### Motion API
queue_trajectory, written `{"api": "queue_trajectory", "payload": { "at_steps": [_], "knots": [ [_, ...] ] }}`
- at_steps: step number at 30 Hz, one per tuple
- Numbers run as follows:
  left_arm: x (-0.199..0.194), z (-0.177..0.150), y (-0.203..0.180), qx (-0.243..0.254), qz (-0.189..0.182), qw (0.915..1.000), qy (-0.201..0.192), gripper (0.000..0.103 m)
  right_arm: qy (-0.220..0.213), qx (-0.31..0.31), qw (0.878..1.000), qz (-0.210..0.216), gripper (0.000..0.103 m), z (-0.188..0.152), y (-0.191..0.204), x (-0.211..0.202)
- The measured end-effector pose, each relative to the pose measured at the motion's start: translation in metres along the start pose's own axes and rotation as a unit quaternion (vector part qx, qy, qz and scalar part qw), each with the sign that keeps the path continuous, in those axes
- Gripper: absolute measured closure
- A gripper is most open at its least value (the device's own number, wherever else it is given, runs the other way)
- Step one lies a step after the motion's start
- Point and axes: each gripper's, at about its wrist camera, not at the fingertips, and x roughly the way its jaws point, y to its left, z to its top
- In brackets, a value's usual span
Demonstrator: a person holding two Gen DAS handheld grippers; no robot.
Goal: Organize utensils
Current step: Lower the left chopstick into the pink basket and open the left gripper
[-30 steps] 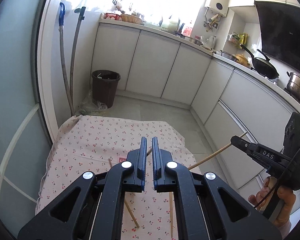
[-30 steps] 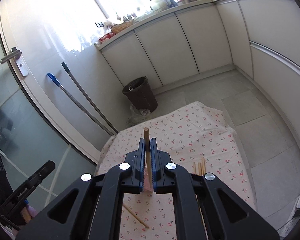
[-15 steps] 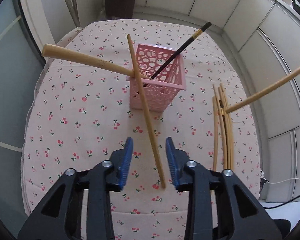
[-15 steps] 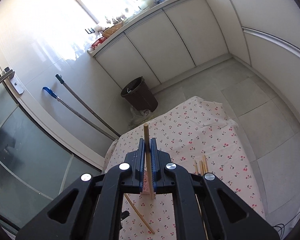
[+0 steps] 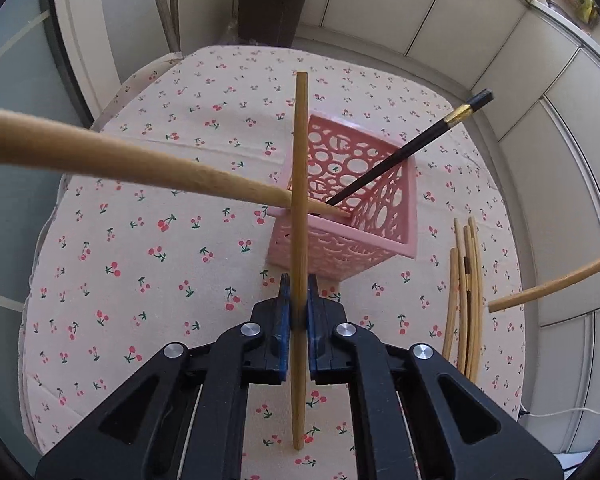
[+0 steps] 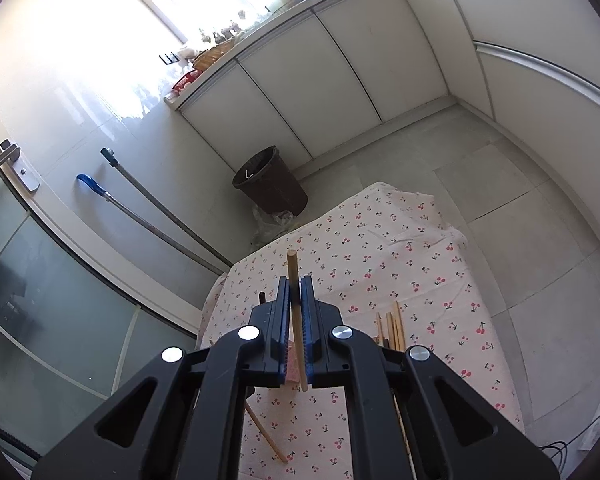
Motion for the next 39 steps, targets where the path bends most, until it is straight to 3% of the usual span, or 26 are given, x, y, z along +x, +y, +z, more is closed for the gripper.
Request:
{"api": "queue_trajectory", "payload": {
  "at_steps": [3, 6, 12, 14, 21, 25, 29, 32, 37, 39],
  "knots": [
    [-0.038, -0.011, 0.000, -0.002, -0.028, 0.9993, -0.026, 0.097, -0.004, -0.002, 1.000, 0.008, 0.097, 0.001, 0.004, -0.004],
    [-0.085, -0.014, -0.009, 0.026, -0.045, 0.9958, -0.076, 0.097, -0.011, -0.001, 1.000, 0.019, 0.097, 0.002, 0.009, -0.010],
    [-0.163, 0.017, -0.012, 0.009, -0.054, 0.9747, -0.217, 0.097, -0.027, -0.006, 0.999, 0.037, 0.097, 0.006, 0.024, -0.019],
    [-0.175, 0.034, -0.011, 0.000, -0.051, 0.9679, -0.246, 0.097, -0.029, -0.010, 0.999, 0.042, 0.097, 0.006, 0.030, -0.019],
    [-0.149, 0.078, -0.015, -0.030, -0.045, 0.9601, -0.274, 0.097, -0.018, -0.021, 0.998, 0.052, 0.097, 0.005, 0.048, -0.004],
    [-0.121, 0.081, -0.015, -0.034, -0.049, 0.9599, -0.274, 0.095, -0.014, -0.023, 0.998, 0.054, 0.097, 0.006, 0.056, 0.007],
    [-0.102, 0.078, -0.011, -0.035, -0.029, 0.9658, -0.255, 0.076, -0.012, -0.022, 0.998, 0.056, 0.097, 0.006, 0.060, 0.015],
    [-0.127, 0.074, 0.004, -0.060, -0.035, 0.9619, -0.264, 0.071, -0.019, -0.027, 0.998, 0.052, 0.097, 0.008, 0.067, 0.019],
    [-0.185, 0.053, 0.026, -0.093, -0.048, 0.9421, -0.318, 0.057, -0.027, -0.043, 0.998, 0.041, 0.097, 0.009, 0.081, 0.030],
    [-0.196, 0.048, 0.033, -0.102, -0.043, 0.9393, -0.325, 0.051, -0.030, -0.051, 0.998, 0.033, 0.097, 0.008, 0.087, 0.036]
  ]
}}
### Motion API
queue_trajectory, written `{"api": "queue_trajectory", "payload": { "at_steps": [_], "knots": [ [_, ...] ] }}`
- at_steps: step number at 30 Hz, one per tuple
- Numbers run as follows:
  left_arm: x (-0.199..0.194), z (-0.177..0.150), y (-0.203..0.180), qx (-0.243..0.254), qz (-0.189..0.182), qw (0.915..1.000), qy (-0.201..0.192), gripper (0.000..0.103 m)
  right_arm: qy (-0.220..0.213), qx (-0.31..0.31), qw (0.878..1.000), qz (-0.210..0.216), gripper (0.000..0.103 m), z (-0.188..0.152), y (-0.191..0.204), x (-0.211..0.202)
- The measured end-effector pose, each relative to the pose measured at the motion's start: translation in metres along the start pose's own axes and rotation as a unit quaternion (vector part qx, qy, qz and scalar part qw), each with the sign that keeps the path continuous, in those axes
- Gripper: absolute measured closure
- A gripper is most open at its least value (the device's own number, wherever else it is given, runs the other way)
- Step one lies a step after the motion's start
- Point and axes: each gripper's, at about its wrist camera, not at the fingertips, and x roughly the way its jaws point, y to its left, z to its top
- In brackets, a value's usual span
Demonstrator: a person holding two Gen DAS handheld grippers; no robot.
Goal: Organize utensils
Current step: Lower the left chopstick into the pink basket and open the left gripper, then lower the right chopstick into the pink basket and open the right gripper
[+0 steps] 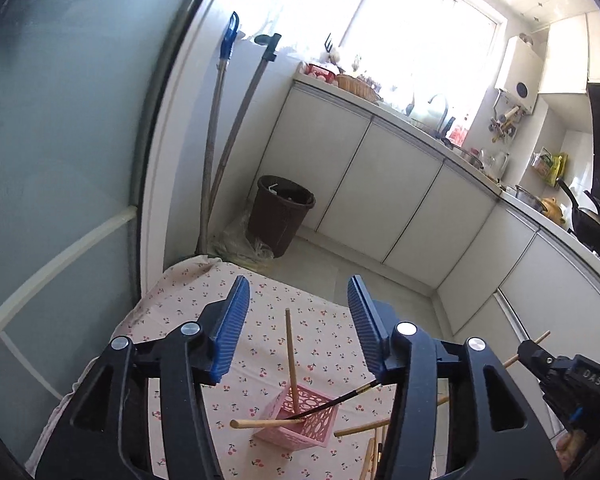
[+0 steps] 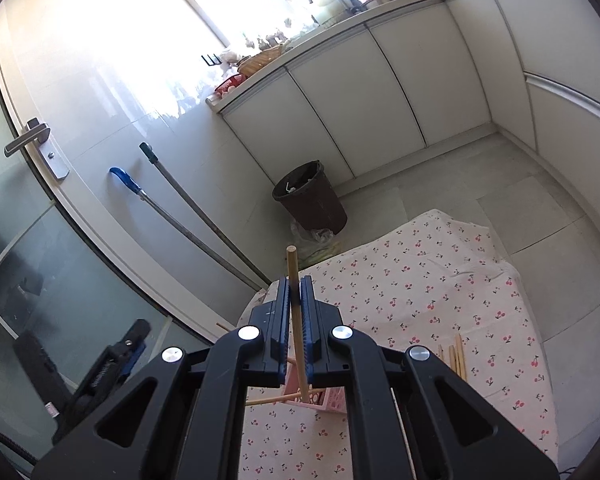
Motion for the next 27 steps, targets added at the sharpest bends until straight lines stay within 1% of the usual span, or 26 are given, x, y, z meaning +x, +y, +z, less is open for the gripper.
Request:
{"api": "queue_trajectory", "payload": {
  "at_steps": [3, 7, 8, 10, 12, 14, 16, 18, 19, 20, 21, 24, 26, 27],
  "knots": [
    [-0.003, 0.006, 0.006, -0.011, -0.005, 0.9999, 0.004, 0.051, 0.001, -0.009, 1.000, -0.010, 0.097, -0.002, 0.007, 0.016],
    [0.001, 0.005, 0.004, -0.001, 0.002, 1.0000, 0.008, 0.051, 0.004, -0.012, 1.000, -0.021, 0.097, -0.008, 0.013, 0.043],
    [0.003, 0.004, 0.004, 0.001, 0.001, 0.9999, 0.012, 0.051, 0.004, -0.013, 1.000, -0.022, 0.094, -0.011, 0.013, 0.050],
    [0.006, 0.002, 0.002, 0.010, 0.000, 0.9997, 0.021, 0.051, 0.017, -0.015, 0.999, -0.026, 0.093, -0.018, 0.014, 0.064],
    [0.006, -0.001, 0.000, 0.022, -0.002, 0.9994, 0.026, 0.051, 0.032, -0.016, 0.999, -0.022, 0.091, -0.025, 0.014, 0.070],
    [0.003, -0.004, -0.006, 0.040, -0.005, 0.9988, 0.028, 0.051, 0.037, -0.036, 0.998, -0.026, 0.091, -0.030, 0.021, 0.067],
    [0.001, -0.008, -0.012, 0.060, -0.005, 0.9977, 0.030, 0.051, 0.033, -0.065, 0.997, -0.040, 0.089, -0.035, 0.029, 0.058],
    [-0.002, -0.014, -0.018, 0.074, -0.008, 0.9966, 0.036, 0.048, 0.027, -0.084, 0.995, -0.050, 0.080, -0.039, 0.033, 0.047],
    [-0.003, -0.017, -0.022, 0.081, -0.008, 0.9959, 0.039, 0.043, 0.023, -0.091, 0.994, -0.056, 0.070, -0.042, 0.033, 0.041],
    [-0.003, -0.021, -0.024, 0.088, -0.005, 0.9952, 0.041, 0.041, 0.019, -0.099, 0.993, -0.064, 0.067, -0.044, 0.033, 0.034],
    [-0.004, -0.024, -0.026, 0.094, -0.003, 0.9947, 0.041, 0.037, 0.017, -0.107, 0.991, -0.072, 0.067, -0.046, 0.032, 0.029],
    [-0.006, -0.034, -0.032, 0.115, 0.004, 0.9924, 0.044, 0.034, 0.014, -0.123, 0.988, -0.095, 0.065, -0.053, 0.025, 0.016],
    [-0.007, -0.041, -0.036, 0.127, 0.009, 0.9909, 0.046, 0.031, 0.011, -0.130, 0.985, -0.109, 0.057, -0.059, 0.017, 0.006],
    [-0.008, -0.044, -0.038, 0.132, 0.011, 0.9902, 0.046, 0.030, 0.010, -0.131, 0.985, -0.115, 0.056, -0.061, 0.013, 0.002]
  ]
}}
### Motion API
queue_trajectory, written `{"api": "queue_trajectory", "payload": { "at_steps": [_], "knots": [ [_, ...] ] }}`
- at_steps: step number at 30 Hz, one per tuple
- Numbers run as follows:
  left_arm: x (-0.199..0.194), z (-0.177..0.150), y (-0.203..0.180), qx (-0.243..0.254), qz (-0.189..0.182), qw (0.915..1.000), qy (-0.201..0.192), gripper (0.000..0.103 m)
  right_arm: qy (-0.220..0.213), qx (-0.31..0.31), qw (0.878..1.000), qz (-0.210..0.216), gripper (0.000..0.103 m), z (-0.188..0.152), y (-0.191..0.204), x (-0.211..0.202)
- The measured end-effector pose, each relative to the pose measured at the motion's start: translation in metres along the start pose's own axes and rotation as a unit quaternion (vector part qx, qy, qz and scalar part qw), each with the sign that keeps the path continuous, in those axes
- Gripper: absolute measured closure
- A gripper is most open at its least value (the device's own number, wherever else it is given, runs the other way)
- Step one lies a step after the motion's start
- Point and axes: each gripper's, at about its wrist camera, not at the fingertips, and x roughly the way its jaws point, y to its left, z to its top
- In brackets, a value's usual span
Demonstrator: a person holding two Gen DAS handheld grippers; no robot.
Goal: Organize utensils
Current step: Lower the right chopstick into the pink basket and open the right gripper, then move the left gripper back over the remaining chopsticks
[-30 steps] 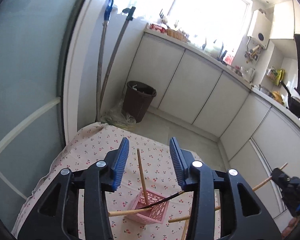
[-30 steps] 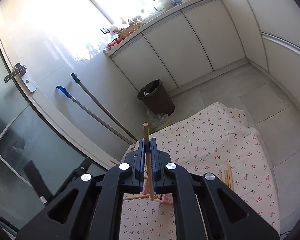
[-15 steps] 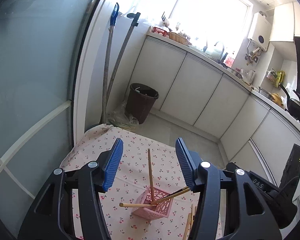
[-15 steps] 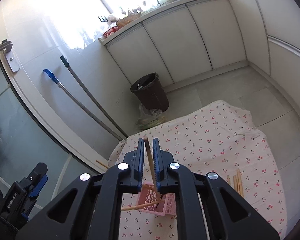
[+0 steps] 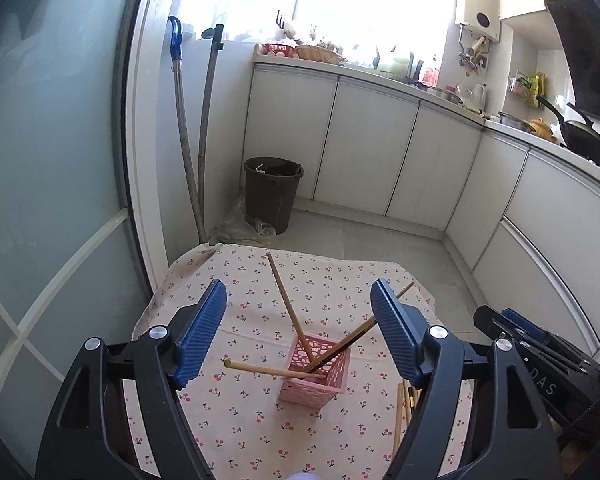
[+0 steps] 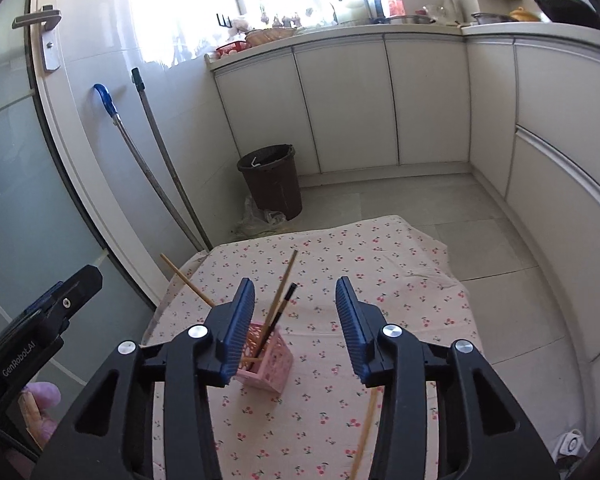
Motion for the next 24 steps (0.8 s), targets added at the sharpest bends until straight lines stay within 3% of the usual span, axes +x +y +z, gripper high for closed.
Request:
{"api": "queue_trajectory", "payload": {
  "at_steps": [6, 17, 24],
  "knots": [
    [0.000, -0.024, -0.019, 0.026, -0.001, 0.9995, 0.018, 0.024, -0.005, 0.001, 1.000, -0.022, 0.046, -0.016, -0.019, -0.019],
    [0.005, -0.054, -0.045, 0.061, -0.008, 0.9968, 0.050, 0.010, -0.009, 0.001, 0.993, -0.119, 0.012, -0.048, -0.057, -0.039],
    [0.017, -0.070, -0.063, 0.088, -0.014, 0.9927, 0.081, 0.007, 0.018, 0.013, 0.990, -0.140, 0.007, -0.060, -0.088, -0.036]
  ]
}}
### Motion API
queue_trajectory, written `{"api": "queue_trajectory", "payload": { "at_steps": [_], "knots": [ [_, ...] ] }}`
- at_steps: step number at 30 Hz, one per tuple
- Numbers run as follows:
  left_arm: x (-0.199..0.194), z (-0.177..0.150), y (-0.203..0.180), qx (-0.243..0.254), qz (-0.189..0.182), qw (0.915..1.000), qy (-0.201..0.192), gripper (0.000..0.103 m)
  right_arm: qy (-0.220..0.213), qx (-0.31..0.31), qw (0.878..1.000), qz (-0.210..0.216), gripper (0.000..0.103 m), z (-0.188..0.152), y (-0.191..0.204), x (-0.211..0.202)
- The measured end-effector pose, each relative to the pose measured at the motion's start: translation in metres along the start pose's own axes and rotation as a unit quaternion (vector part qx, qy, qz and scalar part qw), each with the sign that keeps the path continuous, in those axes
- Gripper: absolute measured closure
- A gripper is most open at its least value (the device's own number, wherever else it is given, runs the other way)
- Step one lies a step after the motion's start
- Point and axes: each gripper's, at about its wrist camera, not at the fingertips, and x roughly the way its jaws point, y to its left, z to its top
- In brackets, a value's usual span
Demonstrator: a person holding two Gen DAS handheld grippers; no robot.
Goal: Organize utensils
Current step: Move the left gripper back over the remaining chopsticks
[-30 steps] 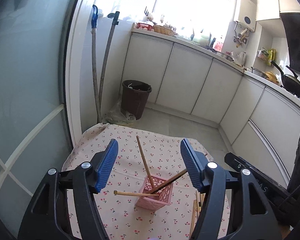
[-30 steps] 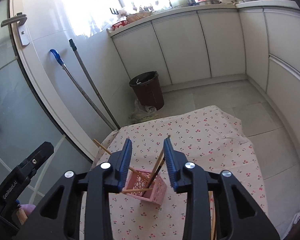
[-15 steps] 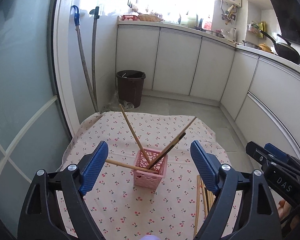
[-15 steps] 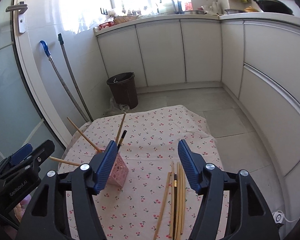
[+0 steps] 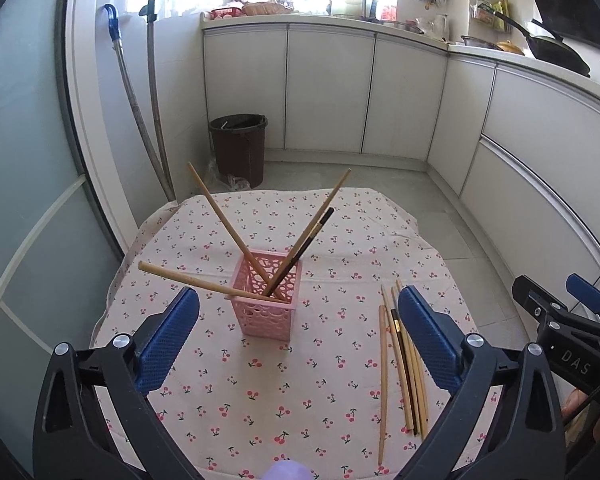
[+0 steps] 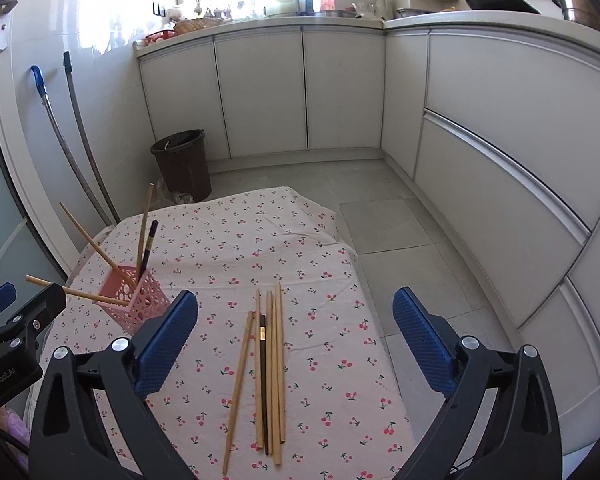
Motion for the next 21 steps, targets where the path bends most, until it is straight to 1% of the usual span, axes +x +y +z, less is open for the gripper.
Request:
{"api": "queue_trajectory", "payload": {
  "at_steps": [3, 4, 6, 7, 9, 11, 13, 14, 16, 18, 20, 21],
  "knots": [
    [0.009, -0.004, -0.009, 0.010, -0.008, 0.9998, 0.017, 0.007, 0.019, 0.014, 1.000, 0.001, 0.007, -0.001, -0.010, 0.006],
    [0.014, -0.005, -0.012, 0.014, -0.013, 0.9994, 0.028, 0.007, 0.024, 0.023, 0.999, 0.005, 0.007, -0.001, -0.015, 0.007],
    [0.029, -0.009, -0.018, 0.019, -0.027, 0.9977, 0.059, 0.007, 0.036, 0.046, 0.998, 0.014, 0.007, 0.000, -0.025, 0.008],
    [0.039, -0.013, -0.020, 0.019, -0.034, 0.9959, 0.082, 0.007, 0.041, 0.054, 0.998, 0.019, 0.007, 0.001, -0.029, 0.009],
    [0.058, -0.020, -0.022, 0.015, -0.041, 0.9914, 0.123, 0.007, 0.051, 0.072, 0.996, 0.026, 0.007, 0.002, -0.038, 0.011],
    [0.080, -0.032, -0.026, 0.013, -0.026, 0.9855, 0.167, 0.007, 0.059, 0.084, 0.994, 0.032, 0.007, 0.002, -0.043, 0.013],
    [0.097, -0.043, -0.029, 0.017, -0.017, 0.9791, 0.202, 0.007, 0.069, 0.096, 0.992, 0.038, 0.007, 0.002, -0.049, 0.016],
    [0.106, -0.048, -0.032, 0.019, -0.019, 0.9753, 0.219, 0.007, 0.076, 0.102, 0.991, 0.041, 0.007, 0.002, -0.051, 0.018],
    [0.119, -0.057, -0.036, 0.021, -0.018, 0.9695, 0.244, 0.007, 0.095, 0.116, 0.988, 0.047, 0.007, 0.000, -0.056, 0.024],
    [0.127, -0.062, -0.043, 0.023, -0.018, 0.9669, 0.254, 0.007, 0.105, 0.133, 0.984, 0.059, 0.007, -0.001, -0.062, 0.027],
    [0.132, -0.063, -0.053, 0.029, -0.018, 0.9684, 0.247, 0.008, 0.107, 0.147, 0.981, 0.071, 0.007, 0.001, -0.067, 0.027],
    [0.134, -0.063, -0.059, 0.034, -0.014, 0.9701, 0.240, 0.010, 0.105, 0.150, 0.980, 0.073, 0.007, 0.002, -0.069, 0.026]
  ]
}}
